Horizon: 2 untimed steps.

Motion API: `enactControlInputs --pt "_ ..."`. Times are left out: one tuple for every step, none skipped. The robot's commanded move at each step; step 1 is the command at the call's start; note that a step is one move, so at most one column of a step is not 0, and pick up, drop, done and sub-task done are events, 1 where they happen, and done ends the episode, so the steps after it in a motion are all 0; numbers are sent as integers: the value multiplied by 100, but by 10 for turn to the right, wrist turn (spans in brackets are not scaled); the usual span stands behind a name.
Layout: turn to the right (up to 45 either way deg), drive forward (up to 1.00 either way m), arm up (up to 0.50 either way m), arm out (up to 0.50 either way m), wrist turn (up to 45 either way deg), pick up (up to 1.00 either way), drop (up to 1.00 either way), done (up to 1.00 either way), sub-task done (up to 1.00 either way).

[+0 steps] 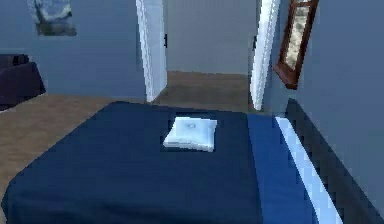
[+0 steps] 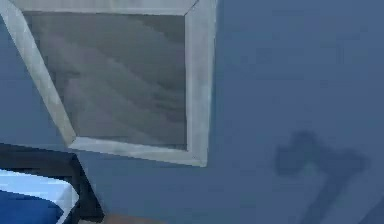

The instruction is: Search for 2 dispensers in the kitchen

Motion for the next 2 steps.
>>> enactControlInputs --pt "-450 0 0 0 0 0 0 0 0" --pt "-330 0 0 0 0 0 0 0 0"
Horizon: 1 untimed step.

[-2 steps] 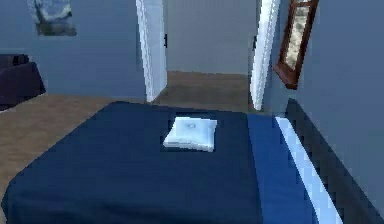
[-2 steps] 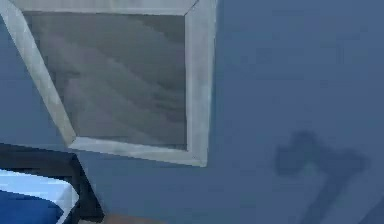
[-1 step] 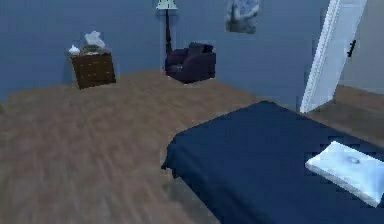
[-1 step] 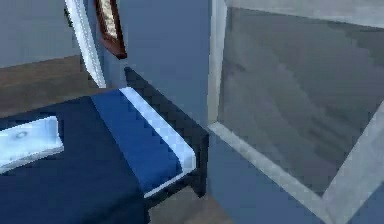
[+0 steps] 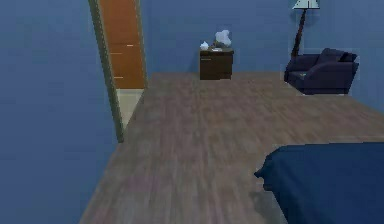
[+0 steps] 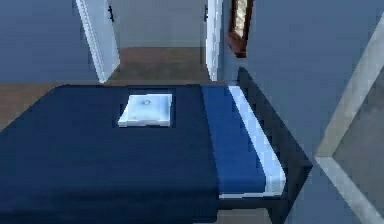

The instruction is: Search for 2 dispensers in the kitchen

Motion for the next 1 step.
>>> enactControlInputs --pt "0 100 0 0 0 0 0 0 0"
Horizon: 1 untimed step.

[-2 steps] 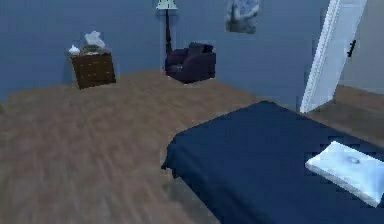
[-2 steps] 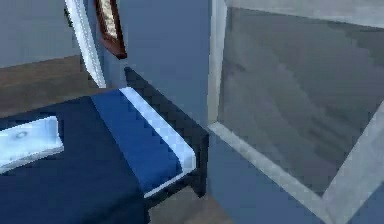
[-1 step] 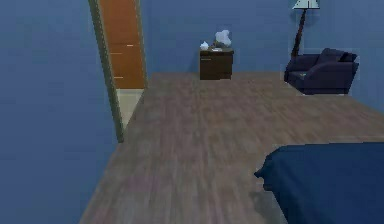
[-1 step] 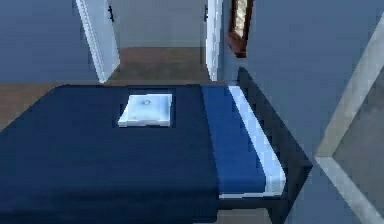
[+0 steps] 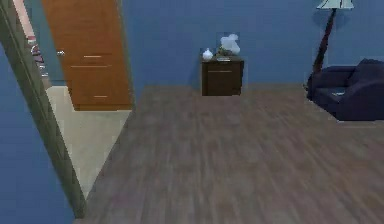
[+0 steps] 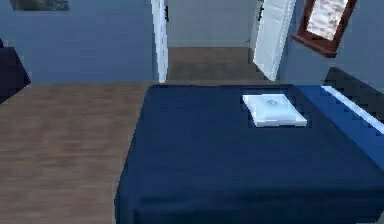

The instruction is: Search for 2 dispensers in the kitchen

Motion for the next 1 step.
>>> enactControlInputs --pt "0 100 0 0 0 0 0 0 0"
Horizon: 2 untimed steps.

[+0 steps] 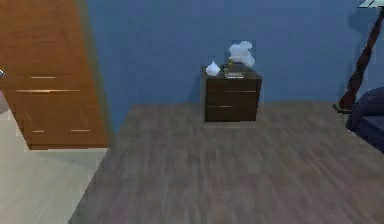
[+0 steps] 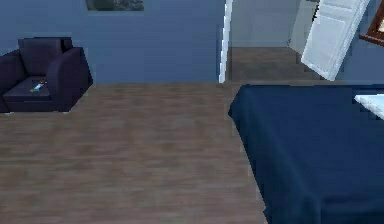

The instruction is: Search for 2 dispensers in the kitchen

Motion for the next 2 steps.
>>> enactControlInputs --pt "-30 0 0 0 0 0 0 0 0" --pt "0 45 0 0 0 0 0 0 0"
